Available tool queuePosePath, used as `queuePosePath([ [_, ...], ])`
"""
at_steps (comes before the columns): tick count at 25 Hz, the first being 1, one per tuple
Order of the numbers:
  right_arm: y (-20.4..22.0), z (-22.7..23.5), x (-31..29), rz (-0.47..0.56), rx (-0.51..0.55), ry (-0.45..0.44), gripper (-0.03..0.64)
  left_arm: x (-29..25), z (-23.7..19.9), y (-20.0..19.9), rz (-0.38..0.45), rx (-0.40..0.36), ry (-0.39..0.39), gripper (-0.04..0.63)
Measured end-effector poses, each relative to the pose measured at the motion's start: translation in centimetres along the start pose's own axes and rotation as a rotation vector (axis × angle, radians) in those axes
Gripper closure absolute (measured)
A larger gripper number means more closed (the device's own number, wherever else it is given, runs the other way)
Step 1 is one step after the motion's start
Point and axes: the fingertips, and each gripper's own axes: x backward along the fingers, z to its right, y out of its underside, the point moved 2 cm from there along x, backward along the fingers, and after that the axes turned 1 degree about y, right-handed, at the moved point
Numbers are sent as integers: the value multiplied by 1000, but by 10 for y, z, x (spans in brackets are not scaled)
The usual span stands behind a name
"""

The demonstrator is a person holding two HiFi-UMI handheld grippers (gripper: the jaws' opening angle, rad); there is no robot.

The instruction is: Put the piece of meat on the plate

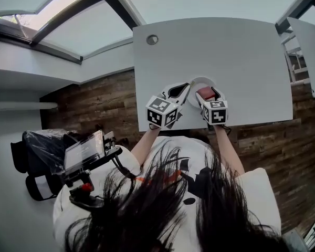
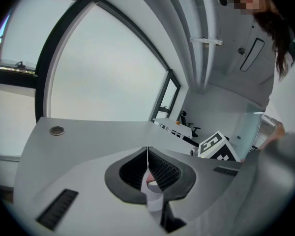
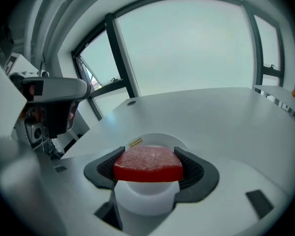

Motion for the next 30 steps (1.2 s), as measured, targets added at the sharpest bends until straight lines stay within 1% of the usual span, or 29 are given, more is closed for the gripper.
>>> queuePosePath([
  [4, 7, 4, -7, -43, 36, 13, 293, 0, -1, 3, 2, 13, -1, 589],
  [8, 13, 6, -7, -65, 67, 27, 293, 0, 1, 3, 2, -6, 4, 589],
  [11, 16, 5, -4, -77, 102, 22, 293, -1, 3, 2, 10, -8, 10, 589],
  [18, 25, 10, 4, -114, 219, 42, 293, -4, 7, 2, 10, -7, 23, 589],
  [26, 29, 14, 5, -140, 267, 32, 293, -5, 7, 2, 8, -6, 24, 589],
  [30, 30, 13, 4, -150, 274, 23, 293, -7, 9, 3, 2, -11, 33, 589],
])
